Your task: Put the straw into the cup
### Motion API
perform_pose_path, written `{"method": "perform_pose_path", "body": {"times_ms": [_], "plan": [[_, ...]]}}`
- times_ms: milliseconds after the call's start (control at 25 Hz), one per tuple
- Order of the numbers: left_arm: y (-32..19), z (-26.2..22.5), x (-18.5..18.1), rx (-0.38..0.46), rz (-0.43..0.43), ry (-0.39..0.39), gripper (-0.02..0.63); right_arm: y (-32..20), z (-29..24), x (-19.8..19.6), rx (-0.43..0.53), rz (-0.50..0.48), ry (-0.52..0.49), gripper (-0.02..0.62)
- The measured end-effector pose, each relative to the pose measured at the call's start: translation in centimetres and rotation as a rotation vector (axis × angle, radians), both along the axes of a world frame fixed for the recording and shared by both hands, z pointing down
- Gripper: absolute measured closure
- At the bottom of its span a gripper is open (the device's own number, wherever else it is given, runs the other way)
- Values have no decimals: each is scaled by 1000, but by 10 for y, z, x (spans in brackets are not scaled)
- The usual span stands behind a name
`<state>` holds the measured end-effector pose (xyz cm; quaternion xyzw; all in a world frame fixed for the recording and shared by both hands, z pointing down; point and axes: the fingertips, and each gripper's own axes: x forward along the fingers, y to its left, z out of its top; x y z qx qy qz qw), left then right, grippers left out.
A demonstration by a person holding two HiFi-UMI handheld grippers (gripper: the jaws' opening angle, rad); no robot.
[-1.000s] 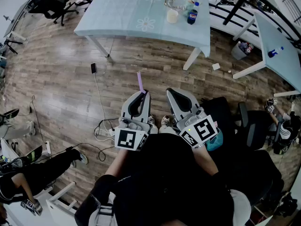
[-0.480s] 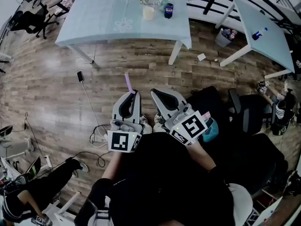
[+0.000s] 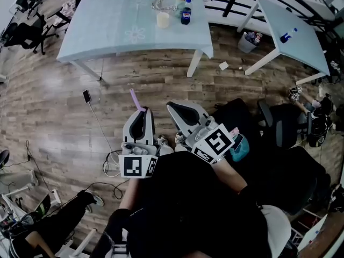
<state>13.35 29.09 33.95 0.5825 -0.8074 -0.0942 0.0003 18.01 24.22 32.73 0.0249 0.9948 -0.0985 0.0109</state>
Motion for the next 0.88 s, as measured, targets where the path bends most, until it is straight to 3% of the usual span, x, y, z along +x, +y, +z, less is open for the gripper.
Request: {"method": "perform_pose_path", "body": {"times_ms": [480, 880], "plan": [[23, 1, -50, 26, 34, -10, 577, 27, 0, -45, 3, 41, -2, 586], [-10, 6, -77, 43, 67, -7, 577, -5, 6, -74, 20, 61, -1, 586]]}}
